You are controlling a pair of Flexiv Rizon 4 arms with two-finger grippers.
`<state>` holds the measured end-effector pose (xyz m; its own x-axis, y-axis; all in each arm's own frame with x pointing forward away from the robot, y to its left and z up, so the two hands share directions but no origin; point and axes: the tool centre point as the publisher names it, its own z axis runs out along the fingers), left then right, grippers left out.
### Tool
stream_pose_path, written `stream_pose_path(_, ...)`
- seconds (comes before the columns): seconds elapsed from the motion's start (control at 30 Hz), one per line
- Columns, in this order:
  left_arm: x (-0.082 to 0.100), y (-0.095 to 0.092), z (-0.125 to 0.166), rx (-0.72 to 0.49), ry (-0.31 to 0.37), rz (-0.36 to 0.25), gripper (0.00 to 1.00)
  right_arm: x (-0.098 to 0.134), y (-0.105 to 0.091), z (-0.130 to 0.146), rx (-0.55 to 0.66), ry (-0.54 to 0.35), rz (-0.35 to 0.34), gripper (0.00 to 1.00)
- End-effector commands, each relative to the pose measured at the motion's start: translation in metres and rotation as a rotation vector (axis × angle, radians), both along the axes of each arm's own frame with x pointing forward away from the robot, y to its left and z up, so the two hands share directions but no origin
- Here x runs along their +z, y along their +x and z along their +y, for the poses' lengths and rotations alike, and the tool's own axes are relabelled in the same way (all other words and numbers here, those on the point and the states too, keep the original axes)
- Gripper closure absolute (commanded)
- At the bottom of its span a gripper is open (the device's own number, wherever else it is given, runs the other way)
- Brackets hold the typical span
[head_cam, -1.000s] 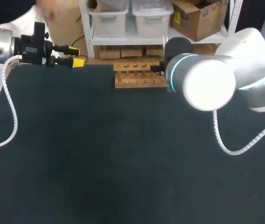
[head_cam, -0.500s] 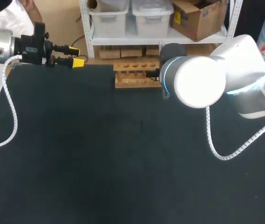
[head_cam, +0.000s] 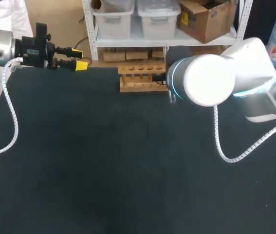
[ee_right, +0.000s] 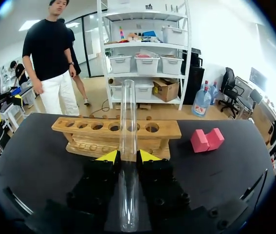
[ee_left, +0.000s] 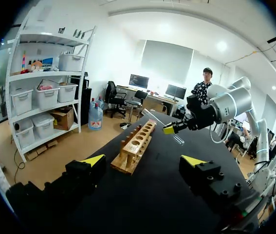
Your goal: Grasp the test tube, adjust it, and insert it.
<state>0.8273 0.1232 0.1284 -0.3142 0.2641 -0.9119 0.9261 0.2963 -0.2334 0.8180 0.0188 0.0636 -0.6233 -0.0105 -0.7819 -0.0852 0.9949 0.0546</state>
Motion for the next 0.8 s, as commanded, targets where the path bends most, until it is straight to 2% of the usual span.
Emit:
stream_pose_path(0.03, -0.001, 0.000, 0.000, -0.001, -0.002, -0.003, 0.00, -0.002, 0.003, -0.001, 0.011, -0.002, 0.015, 1.00)
stream_pose_path(0.8, -0.001, 0.000, 0.000, -0.001, -0.002, -0.003, 0.00, -0.022, 0.007, 0.000, 0.046, 0.011, 0.111, 1.00)
